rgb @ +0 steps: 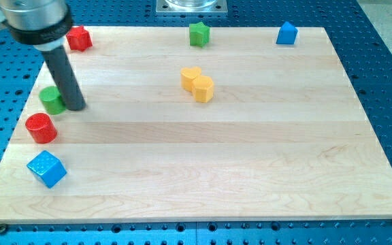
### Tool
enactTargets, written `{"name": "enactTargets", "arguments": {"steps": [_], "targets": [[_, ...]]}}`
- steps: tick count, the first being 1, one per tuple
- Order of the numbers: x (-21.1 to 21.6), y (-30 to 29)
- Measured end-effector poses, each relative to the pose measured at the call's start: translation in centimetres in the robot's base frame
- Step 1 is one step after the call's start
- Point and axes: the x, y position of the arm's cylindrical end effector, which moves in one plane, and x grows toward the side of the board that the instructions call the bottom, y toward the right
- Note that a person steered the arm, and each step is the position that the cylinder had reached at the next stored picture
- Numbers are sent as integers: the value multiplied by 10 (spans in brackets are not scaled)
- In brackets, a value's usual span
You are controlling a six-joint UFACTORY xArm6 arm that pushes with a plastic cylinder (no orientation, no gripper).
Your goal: Push the hexagon diagonally to the heart
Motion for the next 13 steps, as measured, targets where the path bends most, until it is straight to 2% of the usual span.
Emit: {"name": "enactTargets", "arguments": {"steps": [1,2,3,8,10,11,12,13], "targets": [[30,39],[41,20],[41,0],[42,10],[-19,151],[-24,250],[-17,322],[-20,347]]}}
